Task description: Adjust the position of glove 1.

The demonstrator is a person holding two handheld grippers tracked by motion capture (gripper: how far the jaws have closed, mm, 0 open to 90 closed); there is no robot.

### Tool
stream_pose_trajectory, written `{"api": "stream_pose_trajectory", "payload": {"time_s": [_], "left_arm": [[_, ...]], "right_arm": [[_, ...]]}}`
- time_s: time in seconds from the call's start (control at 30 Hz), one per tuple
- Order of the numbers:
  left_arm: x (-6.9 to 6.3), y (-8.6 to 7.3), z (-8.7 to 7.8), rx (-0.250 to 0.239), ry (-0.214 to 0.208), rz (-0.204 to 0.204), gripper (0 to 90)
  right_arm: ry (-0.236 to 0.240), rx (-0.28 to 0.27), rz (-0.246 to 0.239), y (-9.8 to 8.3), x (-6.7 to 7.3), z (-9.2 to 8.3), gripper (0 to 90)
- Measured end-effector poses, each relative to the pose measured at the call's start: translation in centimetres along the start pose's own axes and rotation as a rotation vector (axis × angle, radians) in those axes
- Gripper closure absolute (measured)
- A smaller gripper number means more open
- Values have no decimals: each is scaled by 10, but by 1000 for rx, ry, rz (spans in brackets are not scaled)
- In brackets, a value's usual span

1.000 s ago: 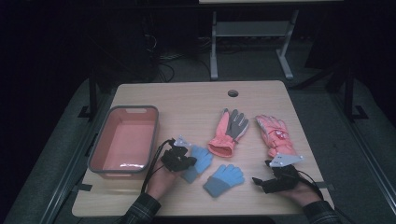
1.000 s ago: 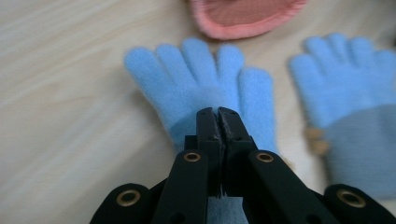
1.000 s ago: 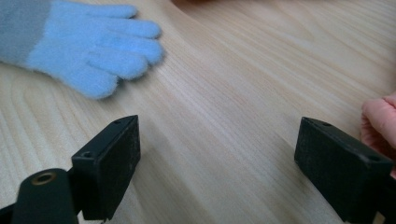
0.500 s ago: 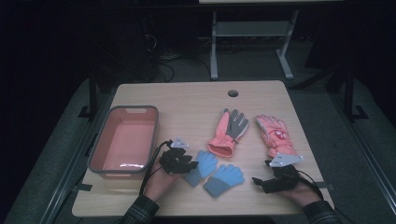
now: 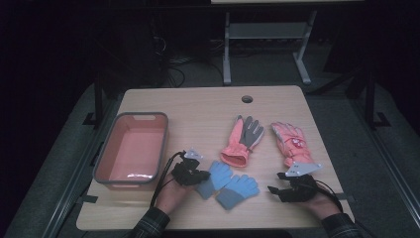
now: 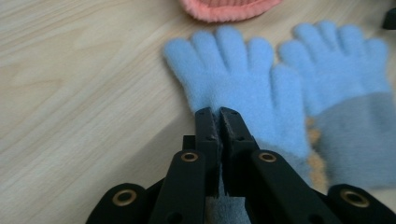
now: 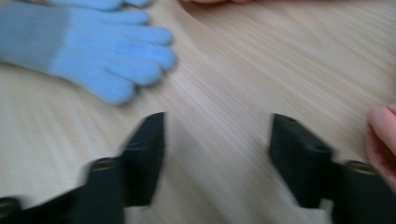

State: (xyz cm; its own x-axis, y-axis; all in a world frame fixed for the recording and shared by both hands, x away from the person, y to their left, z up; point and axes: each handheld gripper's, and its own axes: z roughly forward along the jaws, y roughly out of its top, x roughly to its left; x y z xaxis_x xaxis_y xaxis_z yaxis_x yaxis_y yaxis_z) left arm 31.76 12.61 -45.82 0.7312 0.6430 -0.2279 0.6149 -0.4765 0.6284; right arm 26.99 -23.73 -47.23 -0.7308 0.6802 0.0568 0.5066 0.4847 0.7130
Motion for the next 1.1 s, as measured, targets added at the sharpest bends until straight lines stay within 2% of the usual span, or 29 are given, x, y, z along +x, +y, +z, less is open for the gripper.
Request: {"api": "stream_pose_trajectory", "payload": {"time_s": [0.13,0.2,0.3,0.4,0.53,0.7,0.83,0.97,1.1], "left_arm": [[1,2,-7,-15,-18,-1,877],[1,3,-10,-38,-11,-5,878],[2,3,-15,-54,-11,1,878],[2,3,-18,-62,2,0,877],[5,2,-22,-70,12,-2,878],[5,0,-27,-81,15,0,878],[2,1,-29,-90,8,1,878],[-4,1,-27,-78,-2,28,878],[-10,4,-29,-88,-16,47,878]], "right_arm": [[68,-41,-38,6,8,-5,736],[112,-53,-51,11,14,-4,831],[164,-67,-66,19,21,0,898],[218,-65,-82,29,30,10,899],[235,-41,-123,41,42,27,898],[256,15,-161,49,54,49,899],[270,20,-169,55,61,57,899],[277,24,-170,59,66,61,899],[273,25,-176,62,69,65,899]]}}
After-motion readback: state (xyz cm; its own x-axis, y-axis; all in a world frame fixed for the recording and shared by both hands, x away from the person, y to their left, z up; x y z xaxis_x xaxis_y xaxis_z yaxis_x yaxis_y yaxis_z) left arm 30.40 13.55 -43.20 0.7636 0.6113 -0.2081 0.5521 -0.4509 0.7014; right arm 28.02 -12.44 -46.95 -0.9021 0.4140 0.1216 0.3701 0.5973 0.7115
